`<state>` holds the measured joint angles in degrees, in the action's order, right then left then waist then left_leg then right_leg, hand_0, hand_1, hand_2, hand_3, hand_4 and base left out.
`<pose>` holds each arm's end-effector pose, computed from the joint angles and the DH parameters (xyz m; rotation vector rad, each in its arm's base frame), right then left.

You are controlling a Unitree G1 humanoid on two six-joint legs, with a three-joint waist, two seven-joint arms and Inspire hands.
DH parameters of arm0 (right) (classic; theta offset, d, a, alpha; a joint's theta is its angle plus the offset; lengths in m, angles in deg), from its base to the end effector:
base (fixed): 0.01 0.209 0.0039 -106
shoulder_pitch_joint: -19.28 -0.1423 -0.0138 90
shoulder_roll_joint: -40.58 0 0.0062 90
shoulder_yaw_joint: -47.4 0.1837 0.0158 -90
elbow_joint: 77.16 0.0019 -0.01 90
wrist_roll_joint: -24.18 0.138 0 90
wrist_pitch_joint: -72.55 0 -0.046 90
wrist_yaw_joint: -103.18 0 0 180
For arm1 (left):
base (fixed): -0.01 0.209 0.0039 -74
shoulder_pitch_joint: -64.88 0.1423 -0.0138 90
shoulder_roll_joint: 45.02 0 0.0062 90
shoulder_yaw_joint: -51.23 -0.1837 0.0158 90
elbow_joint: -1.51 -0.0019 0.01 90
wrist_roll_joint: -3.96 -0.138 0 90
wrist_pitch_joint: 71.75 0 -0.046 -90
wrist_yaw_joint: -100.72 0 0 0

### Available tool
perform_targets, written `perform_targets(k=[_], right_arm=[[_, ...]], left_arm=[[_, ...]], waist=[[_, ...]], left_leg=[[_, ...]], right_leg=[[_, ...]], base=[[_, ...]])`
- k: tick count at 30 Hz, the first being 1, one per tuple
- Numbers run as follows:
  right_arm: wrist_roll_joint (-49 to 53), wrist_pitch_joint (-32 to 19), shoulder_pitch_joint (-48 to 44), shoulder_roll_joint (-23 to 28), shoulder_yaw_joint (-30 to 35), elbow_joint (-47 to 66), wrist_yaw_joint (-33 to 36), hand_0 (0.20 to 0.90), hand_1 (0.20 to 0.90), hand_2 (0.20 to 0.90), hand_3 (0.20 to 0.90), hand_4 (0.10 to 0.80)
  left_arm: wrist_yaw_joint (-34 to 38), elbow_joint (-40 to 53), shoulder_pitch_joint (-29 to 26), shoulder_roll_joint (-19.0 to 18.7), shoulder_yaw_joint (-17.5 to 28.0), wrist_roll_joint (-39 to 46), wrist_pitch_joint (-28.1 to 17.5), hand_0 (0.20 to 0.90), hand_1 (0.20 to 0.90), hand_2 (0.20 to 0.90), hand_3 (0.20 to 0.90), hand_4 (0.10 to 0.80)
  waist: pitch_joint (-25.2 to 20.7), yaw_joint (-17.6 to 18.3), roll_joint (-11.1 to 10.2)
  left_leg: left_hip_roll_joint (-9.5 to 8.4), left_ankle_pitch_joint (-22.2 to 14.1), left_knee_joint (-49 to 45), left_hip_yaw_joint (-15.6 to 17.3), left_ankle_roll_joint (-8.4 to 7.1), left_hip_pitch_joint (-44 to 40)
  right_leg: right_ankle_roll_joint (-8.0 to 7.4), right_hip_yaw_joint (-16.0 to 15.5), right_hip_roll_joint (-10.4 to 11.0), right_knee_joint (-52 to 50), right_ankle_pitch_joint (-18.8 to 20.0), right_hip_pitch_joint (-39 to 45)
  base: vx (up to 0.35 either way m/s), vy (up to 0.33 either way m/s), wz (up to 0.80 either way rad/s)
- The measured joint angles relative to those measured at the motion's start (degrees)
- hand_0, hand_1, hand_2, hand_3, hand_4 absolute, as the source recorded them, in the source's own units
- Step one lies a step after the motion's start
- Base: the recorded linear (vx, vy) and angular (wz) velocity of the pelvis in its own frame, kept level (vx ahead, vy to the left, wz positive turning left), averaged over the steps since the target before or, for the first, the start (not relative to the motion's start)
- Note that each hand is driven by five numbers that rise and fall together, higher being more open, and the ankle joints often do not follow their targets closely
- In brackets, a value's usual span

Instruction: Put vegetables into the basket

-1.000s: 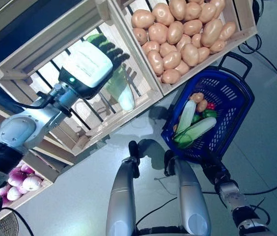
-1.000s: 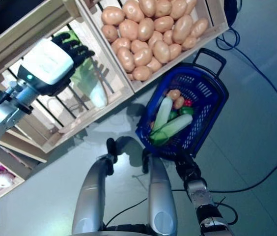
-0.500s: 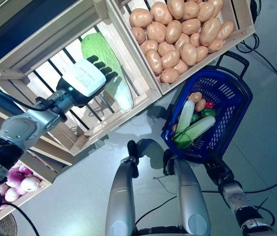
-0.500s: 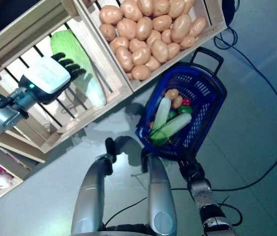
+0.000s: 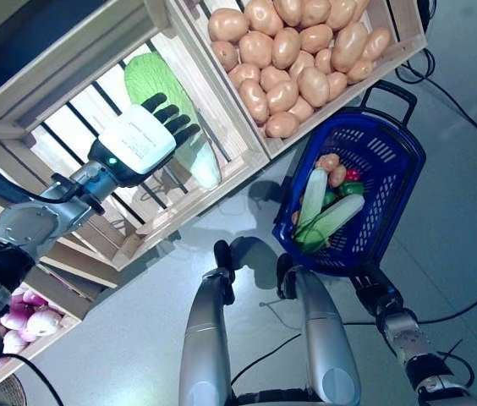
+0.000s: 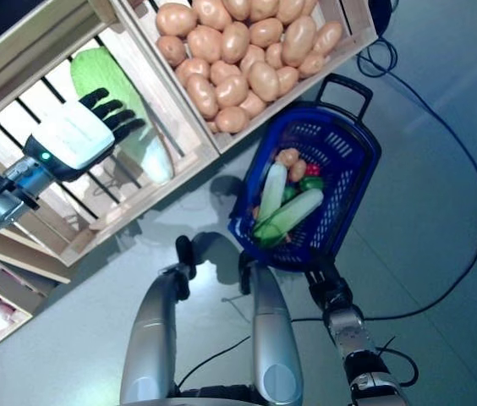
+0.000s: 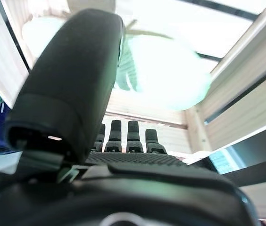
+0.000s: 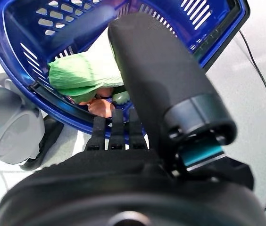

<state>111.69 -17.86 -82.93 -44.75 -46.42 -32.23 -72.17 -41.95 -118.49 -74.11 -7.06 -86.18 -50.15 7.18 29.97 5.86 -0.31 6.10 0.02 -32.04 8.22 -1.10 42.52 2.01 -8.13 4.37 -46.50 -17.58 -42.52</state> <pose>0.2099 -0.2430 -0.0303 1.0924 0.4319 -0.5392 0.2917 0.3031 0.1908 2.1925 -0.7625 0.0108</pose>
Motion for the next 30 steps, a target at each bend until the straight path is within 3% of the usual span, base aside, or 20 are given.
perform_targets(k=[11, 14, 18, 30], right_arm=[[-1.84, -0.05, -0.06, 0.26, -1.44, 0.42, 0.01, 0.900, 0.900, 0.900, 0.900, 0.800], [-1.90, -0.05, -0.23, 0.51, -1.47, 0.41, 0.01, 0.900, 0.900, 0.900, 0.900, 0.800], [-3.87, 0.05, -0.53, 0.92, -1.83, 0.47, 0.01, 0.900, 0.900, 0.900, 0.900, 0.800], [-3.83, -0.02, -0.69, 1.41, -2.07, 1.63, 0.00, 0.900, 0.900, 0.900, 0.900, 0.800]], left_arm=[[2.90, -2.13, -0.42, 1.02, -1.33, -1.34, -0.75, 0.900, 0.900, 0.900, 0.900, 0.800], [2.04, -2.18, -0.89, 2.61, -1.91, -1.65, -1.24, 0.900, 0.900, 0.900, 0.900, 0.800], [-1.90, -2.21, -3.24, 3.97, -6.07, -3.22, -1.31, 0.900, 0.900, 0.900, 0.900, 0.800], [-3.43, -4.27, -5.63, 7.10, -7.57, -3.23, -0.45, 0.900, 0.900, 0.900, 0.900, 0.800]], waist=[[-0.01, 1.08, -0.19], [-0.01, 1.04, -0.21], [-0.01, 1.41, -0.22], [-0.02, 2.23, -0.54]], left_leg=[[0.47, -0.77, -1.29, 0.27, 0.11, 0.17], [0.53, -0.87, -1.37, 0.88, 0.26, 0.37], [0.63, -0.88, -1.43, 1.35, 0.27, 0.86], [0.97, -1.87, -4.28, 1.10, 1.00, 5.10]], right_leg=[[-0.25, 0.51, -0.41, -0.37, -0.06, -0.11], [-0.47, 1.10, -0.42, -0.72, -0.09, -0.74], [-0.27, 1.41, -0.40, -0.88, 0.16, -1.46], [-0.50, 1.19, -0.35, -1.85, 0.47, -4.75]], base=[[0.008, -0.001, -0.02], [0.035, 0.015, -0.08], [0.025, 0.004, -0.04], [0.000, 0.003, 0.00]])
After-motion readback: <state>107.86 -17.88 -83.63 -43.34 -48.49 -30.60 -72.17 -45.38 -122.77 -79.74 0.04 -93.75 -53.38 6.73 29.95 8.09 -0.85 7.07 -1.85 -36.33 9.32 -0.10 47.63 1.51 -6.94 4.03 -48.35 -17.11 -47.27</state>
